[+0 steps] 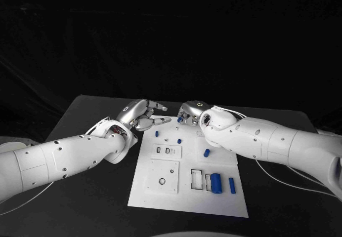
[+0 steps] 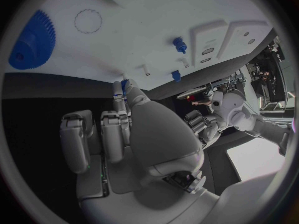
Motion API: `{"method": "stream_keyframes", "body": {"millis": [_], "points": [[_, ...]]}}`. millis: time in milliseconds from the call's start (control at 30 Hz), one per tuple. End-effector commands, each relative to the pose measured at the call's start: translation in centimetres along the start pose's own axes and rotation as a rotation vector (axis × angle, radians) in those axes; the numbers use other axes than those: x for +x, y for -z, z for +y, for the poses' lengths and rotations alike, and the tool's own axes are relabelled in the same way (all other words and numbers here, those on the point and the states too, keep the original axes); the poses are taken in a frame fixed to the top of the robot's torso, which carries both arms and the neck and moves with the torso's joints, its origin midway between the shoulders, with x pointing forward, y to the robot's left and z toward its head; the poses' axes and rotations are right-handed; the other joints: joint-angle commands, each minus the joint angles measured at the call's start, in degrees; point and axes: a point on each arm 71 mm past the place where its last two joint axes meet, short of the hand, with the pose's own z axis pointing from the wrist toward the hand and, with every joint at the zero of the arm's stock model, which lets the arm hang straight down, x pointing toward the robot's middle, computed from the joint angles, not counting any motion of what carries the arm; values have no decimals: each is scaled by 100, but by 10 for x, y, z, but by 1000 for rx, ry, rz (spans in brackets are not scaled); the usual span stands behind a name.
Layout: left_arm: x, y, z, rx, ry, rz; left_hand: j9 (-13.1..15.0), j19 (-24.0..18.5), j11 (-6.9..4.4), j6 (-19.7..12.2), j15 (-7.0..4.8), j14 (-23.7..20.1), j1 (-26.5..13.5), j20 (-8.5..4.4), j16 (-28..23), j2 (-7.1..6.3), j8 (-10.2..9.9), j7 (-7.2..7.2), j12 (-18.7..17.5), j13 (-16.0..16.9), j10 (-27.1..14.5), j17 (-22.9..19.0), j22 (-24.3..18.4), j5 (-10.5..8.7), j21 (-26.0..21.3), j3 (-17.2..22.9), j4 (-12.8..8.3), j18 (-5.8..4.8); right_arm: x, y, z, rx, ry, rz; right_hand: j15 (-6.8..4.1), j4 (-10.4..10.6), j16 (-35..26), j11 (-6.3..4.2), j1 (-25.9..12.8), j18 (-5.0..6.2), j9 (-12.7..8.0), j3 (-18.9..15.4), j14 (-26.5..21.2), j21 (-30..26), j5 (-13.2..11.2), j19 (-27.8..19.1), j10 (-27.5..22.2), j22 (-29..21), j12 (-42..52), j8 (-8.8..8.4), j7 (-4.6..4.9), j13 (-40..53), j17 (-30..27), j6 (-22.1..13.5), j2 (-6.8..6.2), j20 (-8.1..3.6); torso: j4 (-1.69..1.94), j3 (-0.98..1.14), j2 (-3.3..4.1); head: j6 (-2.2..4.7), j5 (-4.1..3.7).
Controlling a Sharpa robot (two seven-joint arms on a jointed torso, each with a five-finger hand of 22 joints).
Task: Assemble the parts on the task board
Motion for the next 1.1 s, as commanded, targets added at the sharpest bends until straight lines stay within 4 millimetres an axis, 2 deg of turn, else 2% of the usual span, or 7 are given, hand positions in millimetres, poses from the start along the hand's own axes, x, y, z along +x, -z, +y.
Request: {"method": "stream_keyframes", "body": {"millis": [33, 267, 667, 767, 933, 1100], "points": [[-1, -1, -2, 8, -6, -9, -6, 613, 48, -31, 40, 617, 0, 32, 15, 54, -33, 16, 15, 1509, 605, 1509, 1509, -16, 14, -16, -2, -42, 0, 0, 1, -1, 14, -3, 43, 6, 23, 12, 42, -39, 42, 41, 607, 26, 36, 611, -37, 1507, -23, 39, -4, -8, 1509, 18, 1, 40, -5, -4, -1, 4, -8], [-2, -1, -2, 8, -6, -9, -6, 613, 48, -31, 40, 617, 0, 32, 15, 54, -33, 16, 15, 1509, 605, 1509, 1509, -16, 14, -16, -2, -42, 1, -1, 1, 6, 17, 7, 43, 6, 23, 12, 42, -39, 42, 41, 607, 26, 36, 611, -37, 1507, -23, 39, -4, -8, 1509, 18, 1, 40, 3, 3, -2, 5, -21], [-1, -2, -1, 7, -7, -7, -6, 613, 48, -31, 40, 617, 0, 32, 15, 54, -33, 16, 15, 1509, 605, 1509, 1509, -16, 14, -16, -2, -42, 3, -2, 2, 19, 23, 25, 54, 27, 23, 27, 35, -39, 15, 104, 607, 26, 38, 611, -96, 1507, -24, -2, -10, -9, 1509, -76, -35, 54, 8, -6, -5, 32, -36], [-1, -2, -1, 7, -7, -7, -6, 613, 48, -31, 40, 617, 0, 32, 15, 54, -33, 16, 15, 1509, 605, 1509, 1509, -16, 14, -16, -2, -42, 3, -2, 1, 24, 25, 31, 64, 41, 23, 39, 19, -39, 0, 121, 607, 26, 36, 611, -126, 1507, -25, -10, -17, -9, 1509, -136, -69, 63, 8, -9, 0, 40, -35], [-1, -2, -2, 7, -7, -7, -6, 613, 48, -31, 40, 617, 0, 32, 15, 54, -33, 16, 15, 1509, 605, 1509, 1509, -16, 14, -16, -2, -42, 4, -2, 1, 32, 27, 43, 124, 107, 23, 109, -56, -39, -39, 147, 607, 26, 32, 611, -270, 1507, -27, -17, -59, -9, 1509, -425, -197, 109, 8, -6, -2, 32, -37], [-1, -2, -2, 7, -7, -6, -6, 613, 48, -27, 40, 617, 1, 33, 15, 60, -30, 15, 15, 1509, 605, 1509, 1509, -17, 14, -21, -2, -42, 5, -2, 1, 36, 29, 52, 144, 124, 23, 131, -66, -39, -34, 171, 607, 26, 30, 611, -309, 1507, -27, -7, -66, -9, 1509, -460, -217, 128, 5, -4, 0, 25, -36]]}}
